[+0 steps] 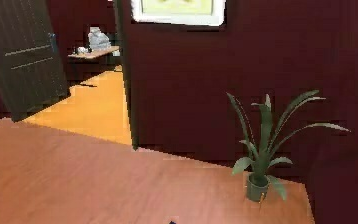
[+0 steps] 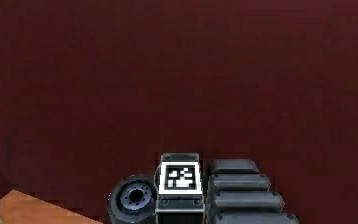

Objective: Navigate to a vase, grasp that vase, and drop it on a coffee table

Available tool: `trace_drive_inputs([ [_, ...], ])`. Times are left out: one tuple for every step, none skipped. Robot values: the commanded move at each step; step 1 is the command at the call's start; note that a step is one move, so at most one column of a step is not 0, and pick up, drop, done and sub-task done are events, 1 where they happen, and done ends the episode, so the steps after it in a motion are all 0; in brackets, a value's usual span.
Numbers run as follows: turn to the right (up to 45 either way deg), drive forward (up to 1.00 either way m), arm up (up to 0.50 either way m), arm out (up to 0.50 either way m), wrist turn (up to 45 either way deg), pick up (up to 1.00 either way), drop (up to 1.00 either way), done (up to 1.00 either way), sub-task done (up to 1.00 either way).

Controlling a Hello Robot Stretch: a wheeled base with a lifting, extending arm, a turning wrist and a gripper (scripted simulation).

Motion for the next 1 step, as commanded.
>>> trace_drive_inputs([
  [-30.0, 0.0, 0.0, 0.0, 0.0, 0.0, 0.0, 0.0, 0.0],
])
